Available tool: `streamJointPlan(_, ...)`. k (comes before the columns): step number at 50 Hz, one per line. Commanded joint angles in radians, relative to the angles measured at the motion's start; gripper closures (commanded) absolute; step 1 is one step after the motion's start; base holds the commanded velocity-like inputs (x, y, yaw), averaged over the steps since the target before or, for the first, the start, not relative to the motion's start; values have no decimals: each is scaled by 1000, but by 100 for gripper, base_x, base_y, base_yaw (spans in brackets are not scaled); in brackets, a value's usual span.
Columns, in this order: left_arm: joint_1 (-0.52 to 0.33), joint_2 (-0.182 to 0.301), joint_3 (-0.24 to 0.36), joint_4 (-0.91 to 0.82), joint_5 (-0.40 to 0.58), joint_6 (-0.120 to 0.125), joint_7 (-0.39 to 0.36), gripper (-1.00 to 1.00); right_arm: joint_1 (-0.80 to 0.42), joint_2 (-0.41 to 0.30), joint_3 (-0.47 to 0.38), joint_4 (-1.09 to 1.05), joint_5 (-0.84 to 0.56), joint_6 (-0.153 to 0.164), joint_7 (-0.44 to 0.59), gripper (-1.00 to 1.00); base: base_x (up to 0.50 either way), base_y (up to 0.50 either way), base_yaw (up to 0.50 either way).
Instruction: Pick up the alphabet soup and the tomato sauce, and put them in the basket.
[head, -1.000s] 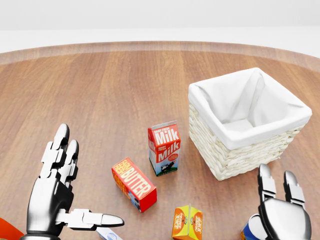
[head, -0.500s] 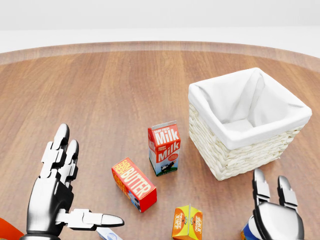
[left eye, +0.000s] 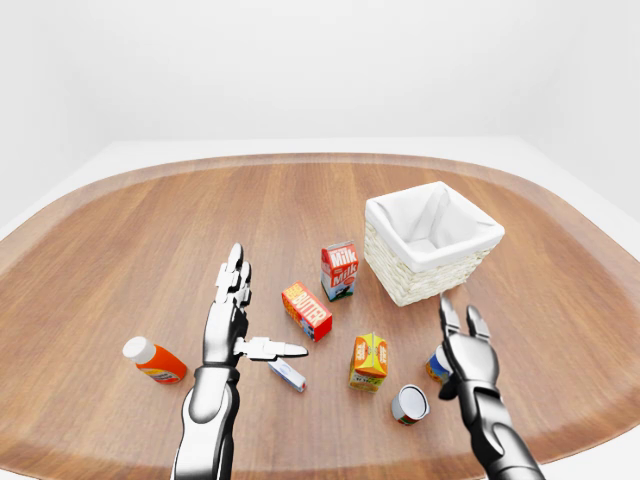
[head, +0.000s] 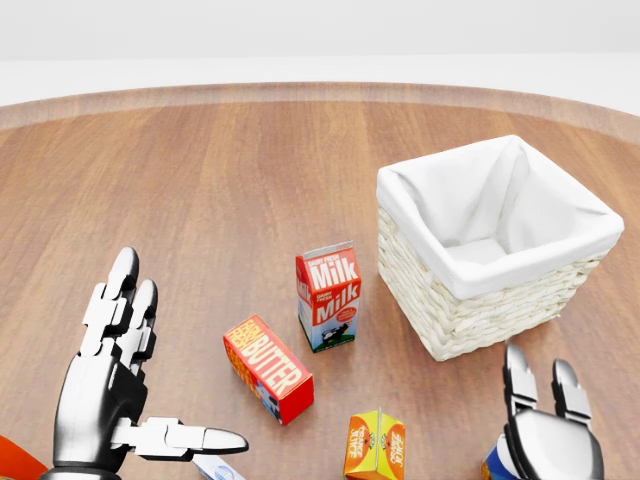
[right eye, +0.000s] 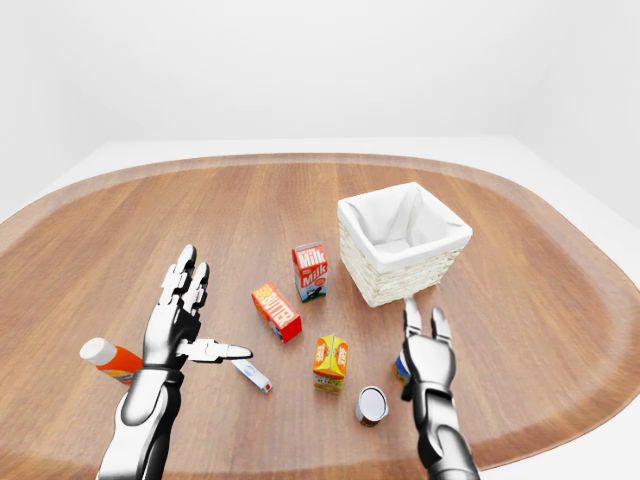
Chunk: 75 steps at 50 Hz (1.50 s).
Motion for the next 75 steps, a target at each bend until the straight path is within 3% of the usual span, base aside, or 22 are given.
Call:
streamJointPlan(1,-6,0,3,-1,-3,0,6,-100,-9,-7,4,40,16,-5,-19,-100,0,0,0)
streamJointPlan(39,-6,0,3,-1,-4,0,6,-100,-52,-8,41,164,39,-23,-58,-100,0,0,0)
streamJointPlan(40,-6,0,3,0,-4,0,6,-100,-51,-8,41,162,41,-27,-56,-33,0,0,0)
streamJointPlan(41,-6,0,3,-1,-4,0,6,-100,-48,-8,42,159,41,-31,-56,100,0,0,0)
streamJointPlan(59,-6,0,3,-1,-3,0,6,-100,-43,-9,39,148,47,-52,-50,100,0,0,0)
streamJointPlan(75,-6,0,3,-1,-4,0,6,-100,41,7,16,-20,40,-62,5,100,0,0,0)
